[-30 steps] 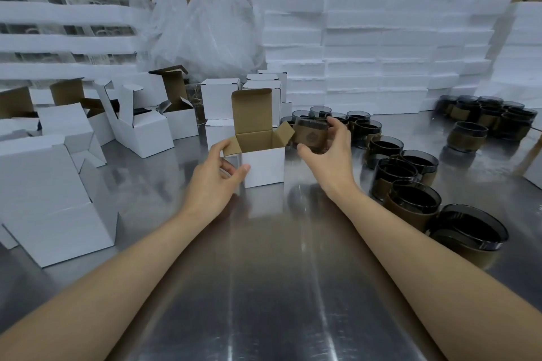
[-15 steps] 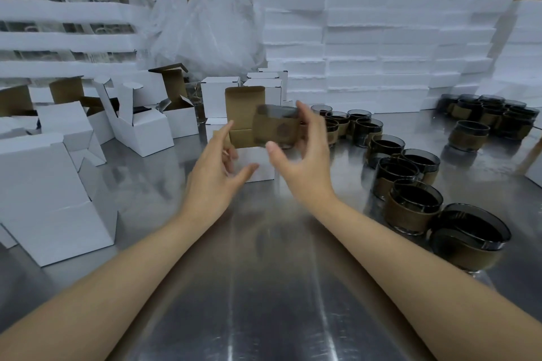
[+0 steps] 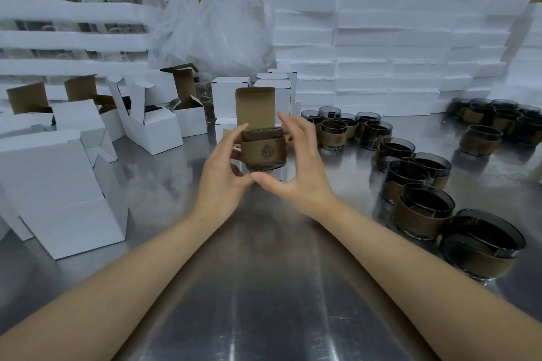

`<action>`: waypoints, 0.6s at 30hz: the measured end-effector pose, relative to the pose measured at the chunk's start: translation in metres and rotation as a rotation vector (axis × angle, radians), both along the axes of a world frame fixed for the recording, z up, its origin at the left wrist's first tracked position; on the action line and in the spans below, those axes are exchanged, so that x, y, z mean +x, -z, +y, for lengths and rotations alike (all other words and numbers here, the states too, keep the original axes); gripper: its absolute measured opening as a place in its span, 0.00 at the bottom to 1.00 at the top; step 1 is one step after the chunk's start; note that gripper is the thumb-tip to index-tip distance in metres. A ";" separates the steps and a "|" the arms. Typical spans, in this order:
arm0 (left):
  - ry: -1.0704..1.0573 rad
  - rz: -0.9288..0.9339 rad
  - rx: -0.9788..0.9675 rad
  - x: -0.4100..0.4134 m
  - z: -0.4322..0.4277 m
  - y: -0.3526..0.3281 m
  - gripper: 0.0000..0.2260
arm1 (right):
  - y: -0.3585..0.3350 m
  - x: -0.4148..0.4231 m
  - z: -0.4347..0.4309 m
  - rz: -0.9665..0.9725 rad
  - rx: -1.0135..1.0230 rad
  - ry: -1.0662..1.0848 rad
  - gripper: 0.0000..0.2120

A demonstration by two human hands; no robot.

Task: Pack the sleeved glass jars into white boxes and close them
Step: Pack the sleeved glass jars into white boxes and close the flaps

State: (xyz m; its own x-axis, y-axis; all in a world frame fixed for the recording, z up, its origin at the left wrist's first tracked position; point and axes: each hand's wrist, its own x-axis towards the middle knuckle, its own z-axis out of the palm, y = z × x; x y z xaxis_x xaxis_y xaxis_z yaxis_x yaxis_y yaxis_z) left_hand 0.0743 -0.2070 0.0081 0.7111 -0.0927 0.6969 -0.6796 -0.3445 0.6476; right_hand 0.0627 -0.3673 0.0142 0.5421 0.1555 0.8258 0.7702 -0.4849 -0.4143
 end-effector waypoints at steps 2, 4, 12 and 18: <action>0.001 -0.031 0.047 0.001 0.001 0.001 0.36 | -0.002 0.002 -0.004 -0.112 -0.127 0.052 0.39; 0.008 -0.089 0.102 0.000 0.002 0.001 0.35 | -0.002 0.004 -0.009 -0.169 -0.200 0.095 0.36; -0.083 -0.331 0.162 -0.005 0.000 -0.003 0.31 | -0.002 0.012 -0.026 -0.086 -0.147 0.162 0.34; 0.021 -0.224 0.106 -0.008 -0.001 -0.004 0.39 | 0.000 0.010 -0.023 -0.020 -0.053 0.110 0.32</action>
